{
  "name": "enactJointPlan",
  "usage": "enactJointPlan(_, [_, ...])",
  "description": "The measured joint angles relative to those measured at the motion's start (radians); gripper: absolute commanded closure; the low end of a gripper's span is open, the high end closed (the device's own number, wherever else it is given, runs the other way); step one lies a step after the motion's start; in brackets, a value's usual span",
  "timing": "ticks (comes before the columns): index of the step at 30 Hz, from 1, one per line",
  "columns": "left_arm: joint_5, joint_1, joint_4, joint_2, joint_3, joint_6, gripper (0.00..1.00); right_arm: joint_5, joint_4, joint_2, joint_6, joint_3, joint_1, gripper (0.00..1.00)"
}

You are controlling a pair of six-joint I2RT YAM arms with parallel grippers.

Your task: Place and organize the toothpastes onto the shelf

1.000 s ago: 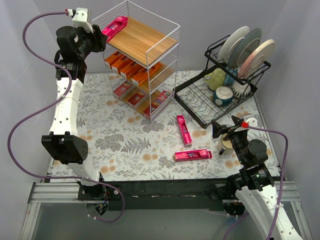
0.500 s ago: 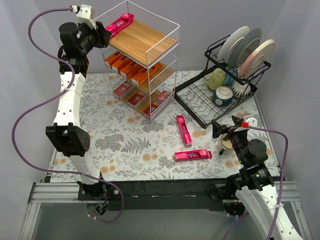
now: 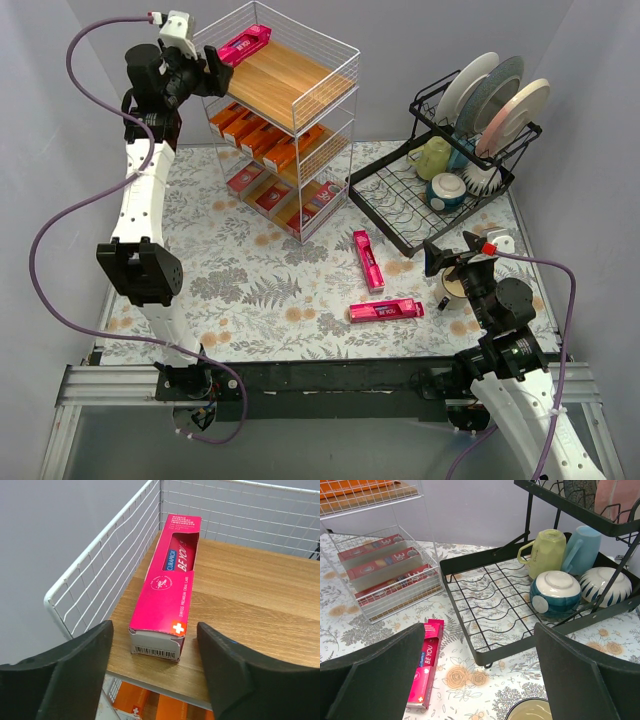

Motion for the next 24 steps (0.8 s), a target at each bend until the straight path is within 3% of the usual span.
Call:
enactJointPlan(6, [-0.003, 0.0, -0.013, -0.003, 0.048, -0.017, 0.03, 0.0, 0.0, 0.0, 0.0, 0.0, 0.0, 0.01])
enactJointPlan(12, [-0.029, 0.0, -0.01, -0.087, 0.023, -0.059, 0.02, -0.001, 0.0, -0.001, 0.0, 0.0, 0.0, 0.02])
enactJointPlan(24, [-0.054, -0.018, 0.117, -0.741, -0.729, -0.272, 0.02, -0.016, 0.001, -0.014, 0.004, 0.0, 0.0, 0.01])
